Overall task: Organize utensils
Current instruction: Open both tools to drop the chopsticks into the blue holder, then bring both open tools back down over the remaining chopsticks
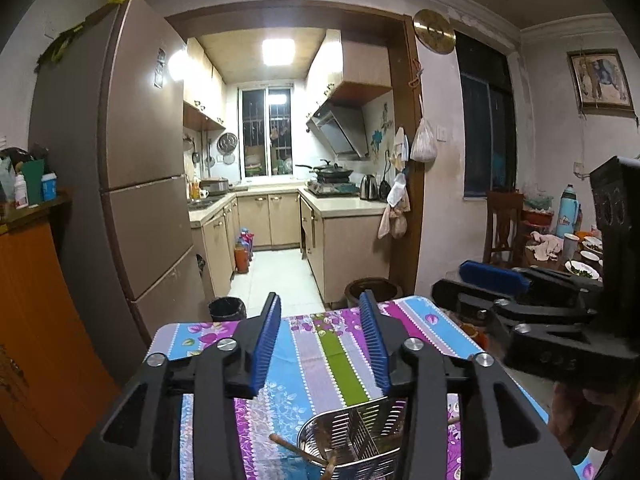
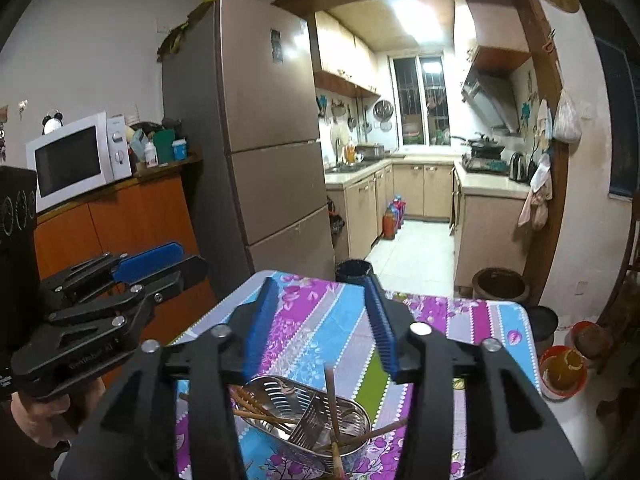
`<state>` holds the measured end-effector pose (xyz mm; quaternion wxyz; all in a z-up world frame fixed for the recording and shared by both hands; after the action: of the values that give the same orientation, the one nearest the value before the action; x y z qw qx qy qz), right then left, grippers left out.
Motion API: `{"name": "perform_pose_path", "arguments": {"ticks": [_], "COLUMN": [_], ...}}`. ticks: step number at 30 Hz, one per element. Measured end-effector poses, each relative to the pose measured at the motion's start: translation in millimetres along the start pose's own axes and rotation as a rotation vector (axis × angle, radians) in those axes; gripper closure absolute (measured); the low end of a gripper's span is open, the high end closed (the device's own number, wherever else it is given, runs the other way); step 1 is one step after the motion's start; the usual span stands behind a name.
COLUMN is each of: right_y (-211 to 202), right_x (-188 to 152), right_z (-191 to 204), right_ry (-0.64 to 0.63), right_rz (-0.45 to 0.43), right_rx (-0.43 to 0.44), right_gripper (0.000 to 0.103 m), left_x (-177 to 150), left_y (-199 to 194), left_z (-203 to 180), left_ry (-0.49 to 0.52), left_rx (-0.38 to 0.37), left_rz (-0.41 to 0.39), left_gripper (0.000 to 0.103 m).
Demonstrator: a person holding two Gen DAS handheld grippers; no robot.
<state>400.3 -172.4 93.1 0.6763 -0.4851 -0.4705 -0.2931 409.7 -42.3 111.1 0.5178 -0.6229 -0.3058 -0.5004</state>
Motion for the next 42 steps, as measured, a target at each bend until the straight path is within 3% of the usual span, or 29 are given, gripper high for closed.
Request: {"name": "perform_pose_path", "arguments": {"ticks": [4,6,10,12,16,22,23,27,29,34,42], "right_y": [-43.1,-73.7,-133.7,-163.8,-204.1,-222.2,-220.6,-196.8,-186.0,-160.8,-143.3], "right_x": [2.0,-1.9,-22.7,-42.0,-96.2,-194.8,-212.4,-289.5,-316.5,-371.5,-392.8], "right_z": [7.2,12.2,22.9,30.9,46.5,59.7,60.4,65.1,69.2,80.0,70.1], "right_ry": [-0.006,-0.015,-0.050,-0.064,-0.086,-0.066,-0.054,-0.010,-0.001,0.008,0.007], "right_rz": [-0.043,-0.070,-0.118,-0.140,-0.150,-0.122,-0.108,-0.002,0.040,0.126,0.164], "right_rx": [0.011,0.015,0.013,0.016,0.005,-0.052,-0.062,-0.092,-0.090,-0.085,-0.144], "right_gripper": [0.044,0.037,0.027,0.019,0.018,0.018,0.022,0.059,0.071,0.082,0.088], "left_x": [0.4,-3.4,-25.4,-48.6,-107.1,-206.5,-219.5,-287.5,-318.6,-360.6,-380.6], "left_y": [-31.8,-56.3,-104.7,-130.1,-166.3,-188.1,-187.1,-178.4,-174.3,-169.8,-152.3], "left_z": [1.0,1.0,3.9,5.4,10.8,10.1,9.4,-6.4,-12.2,-29.0,-36.5], "left_ry": [0.004,0.023,0.043,0.047,0.029,-0.021,-0.035,-0.017,-0.019,-0.005,0.001], "left_rx": [0.002,0.012,0.024,0.023,0.024,0.030,0.023,0.007,-0.022,-0.060,-0.052], "left_rz": [-0.034,-0.064,-0.099,-0.105,-0.081,0.009,0.027,0.118,0.175,0.226,0.247], "left_gripper": [0.051,0.042,0.032,0.026,0.024,0.024,0.024,0.024,0.029,0.038,0.044]}}
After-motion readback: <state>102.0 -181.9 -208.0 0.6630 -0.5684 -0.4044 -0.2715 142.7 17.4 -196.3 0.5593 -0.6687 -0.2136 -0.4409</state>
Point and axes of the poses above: each gripper's, at about its wrist camera, not at the fingertips, and y roughly the way its jaws point, z to its left, x to its top, the point moved 8 cm from there along y, roughly the way its jaws point, and after that the axes turned 4 degrees about z, right-handed, at the moved point
